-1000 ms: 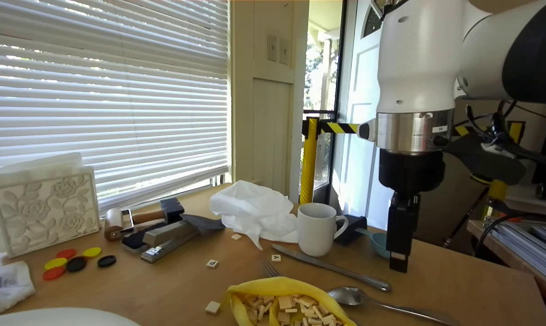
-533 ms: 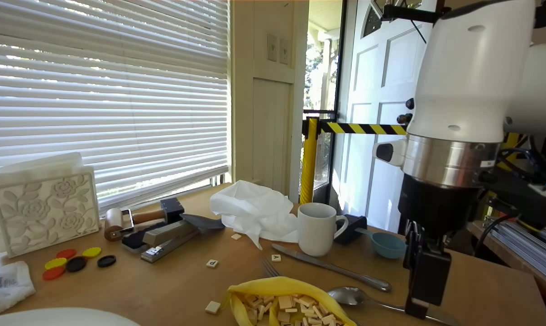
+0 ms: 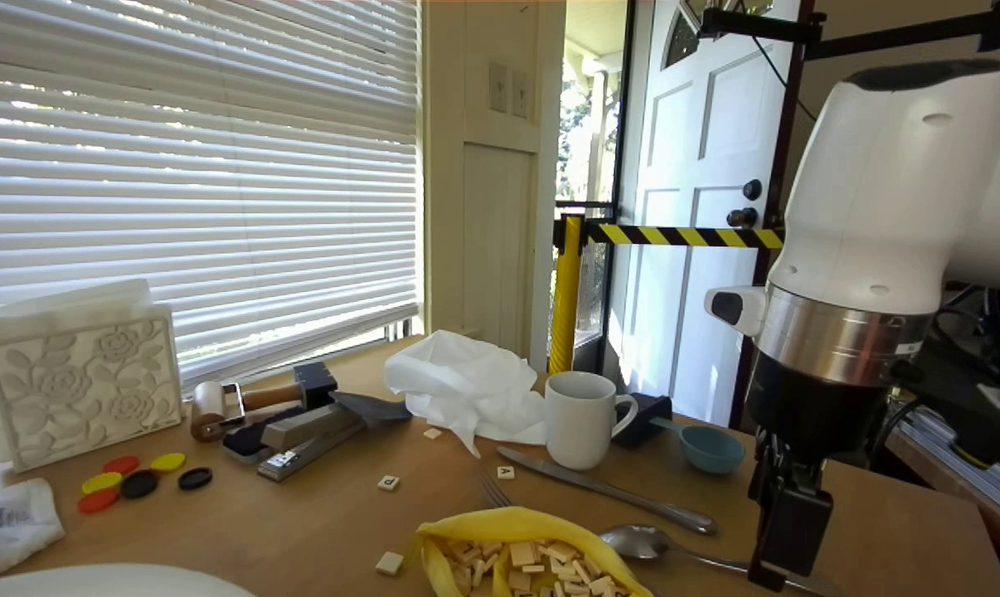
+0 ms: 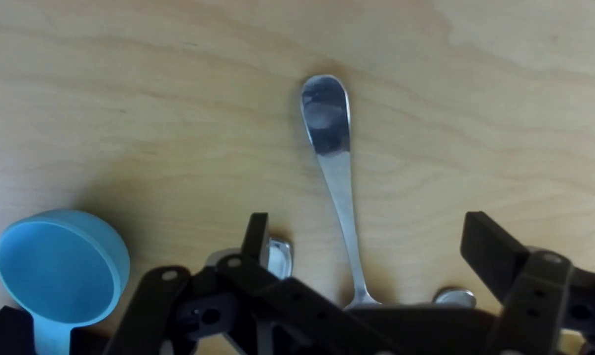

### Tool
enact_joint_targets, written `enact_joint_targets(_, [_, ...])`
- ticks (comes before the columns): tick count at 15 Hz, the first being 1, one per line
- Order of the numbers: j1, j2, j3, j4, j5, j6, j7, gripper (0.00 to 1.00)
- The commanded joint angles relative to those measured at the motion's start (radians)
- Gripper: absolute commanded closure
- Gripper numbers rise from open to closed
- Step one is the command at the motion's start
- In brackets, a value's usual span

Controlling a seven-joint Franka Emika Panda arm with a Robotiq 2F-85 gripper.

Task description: Pick up the spoon and put it in the cup

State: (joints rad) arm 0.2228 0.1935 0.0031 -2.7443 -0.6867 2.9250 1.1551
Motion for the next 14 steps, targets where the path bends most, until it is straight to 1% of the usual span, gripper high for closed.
enact_joint_targets(1, [0.047,0.060,-0.105,0.023,-0.191,0.122,0.123,0.00])
enact_joint_targets(3, [0.077,0.080,-0.164,0.039,-0.281,0.174,0.168,0.00])
enact_joint_targets(4, [0.090,0.090,-0.190,0.046,-0.316,0.196,0.183,0.02])
enact_joint_targets(7, [0.134,0.119,-0.253,0.068,-0.381,0.244,0.212,0.15])
enact_joint_targets(8, [0.147,0.128,-0.266,0.074,-0.389,0.256,0.214,0.24])
enact_joint_targets(9, [0.161,0.140,-0.280,0.080,-0.392,0.269,0.214,0.23])
enact_joint_targets(10, [0.175,0.151,-0.291,0.084,-0.393,0.279,0.213,0.27])
enact_joint_targets(11, [0.188,0.165,-0.303,0.088,-0.390,0.291,0.215,0.36])
enact_joint_targets(12, [0.202,0.181,-0.314,0.093,-0.384,0.304,0.215,0.34])
enact_joint_targets(13, [0.216,0.199,-0.326,0.098,-0.379,0.319,0.213,0.38])
enact_joint_targets(14, [0.229,0.217,-0.337,0.102,-0.374,0.334,0.212,0.41])
